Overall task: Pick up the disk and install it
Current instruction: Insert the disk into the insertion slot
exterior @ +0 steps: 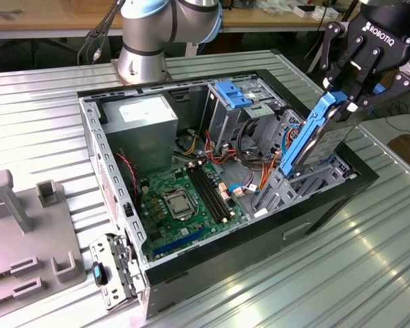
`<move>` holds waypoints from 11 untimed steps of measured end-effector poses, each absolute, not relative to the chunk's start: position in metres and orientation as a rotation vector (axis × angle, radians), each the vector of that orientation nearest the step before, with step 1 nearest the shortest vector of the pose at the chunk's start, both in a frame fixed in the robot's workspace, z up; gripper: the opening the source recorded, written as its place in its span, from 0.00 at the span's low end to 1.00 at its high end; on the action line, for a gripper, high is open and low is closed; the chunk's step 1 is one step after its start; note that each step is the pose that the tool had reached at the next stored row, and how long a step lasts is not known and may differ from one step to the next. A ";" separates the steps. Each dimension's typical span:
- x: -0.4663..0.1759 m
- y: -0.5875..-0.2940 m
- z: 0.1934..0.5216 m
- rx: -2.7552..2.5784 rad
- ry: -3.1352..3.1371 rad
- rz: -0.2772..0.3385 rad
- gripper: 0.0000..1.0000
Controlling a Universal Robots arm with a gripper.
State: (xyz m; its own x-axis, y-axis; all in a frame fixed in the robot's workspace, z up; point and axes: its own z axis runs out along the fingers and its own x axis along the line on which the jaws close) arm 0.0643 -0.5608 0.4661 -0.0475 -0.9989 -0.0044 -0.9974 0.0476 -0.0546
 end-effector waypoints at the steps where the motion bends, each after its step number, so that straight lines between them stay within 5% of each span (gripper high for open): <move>1: 0.064 -0.561 0.466 -2.139 2.244 -0.057 0.37; 11: 0.064 -0.563 0.464 -2.140 2.244 -0.057 0.37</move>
